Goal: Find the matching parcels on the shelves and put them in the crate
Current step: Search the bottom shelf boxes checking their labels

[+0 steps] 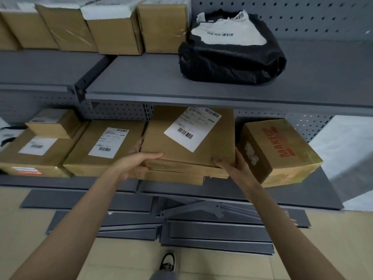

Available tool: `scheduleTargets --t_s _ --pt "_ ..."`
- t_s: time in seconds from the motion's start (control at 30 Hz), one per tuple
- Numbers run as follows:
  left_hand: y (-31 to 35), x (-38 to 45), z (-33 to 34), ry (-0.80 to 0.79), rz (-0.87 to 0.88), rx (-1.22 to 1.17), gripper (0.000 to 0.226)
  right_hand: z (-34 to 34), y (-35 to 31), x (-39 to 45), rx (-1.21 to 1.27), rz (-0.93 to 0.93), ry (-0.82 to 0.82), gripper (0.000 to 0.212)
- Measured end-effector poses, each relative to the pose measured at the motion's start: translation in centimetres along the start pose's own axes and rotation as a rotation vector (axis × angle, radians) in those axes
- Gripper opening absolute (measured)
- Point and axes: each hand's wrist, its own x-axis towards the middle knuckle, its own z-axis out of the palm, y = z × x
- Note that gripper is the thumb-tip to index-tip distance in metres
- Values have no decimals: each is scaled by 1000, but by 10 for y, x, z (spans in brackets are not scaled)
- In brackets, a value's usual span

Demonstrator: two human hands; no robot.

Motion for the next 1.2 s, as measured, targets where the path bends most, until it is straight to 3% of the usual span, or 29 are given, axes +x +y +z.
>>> scheduleTargets --t_s 0.23,0.37,0.47,0.57,0.63,0.7,0.8,0.93,1.07,1.2 --pt "-17 11 -61 25 -51 -20 95 62 8 25 -51 79 -103 69" --pt "-27 19 -71 -8 -100 -31 80 77 19 36 -49 106 -39 74" --pt "-29 26 -75 -53 -90 5 83 80 22 39 40 110 17 74" --pt "-17 34 -71 -22 -28 211 98 74 26 35 51 112 72 78" --pt "-3 38 -60 189 77 468 118 63 27 32 36 106 153 76" --pt "12 39 -37 312 291 745 120 44 26 29 50 87 270 70" --pt "28 33 18 115 528 918 112 6 24 26 14 72 459 67" --pt "29 25 111 -256 644 857 105 -51 15 16 -83 17 609 52" --pt "15 31 204 -518 412 711 101 -107 9 5 -490 -82 626 59" --pt "3 45 281 -486 140 477 101 -159 8 6 -800 -46 637 68"
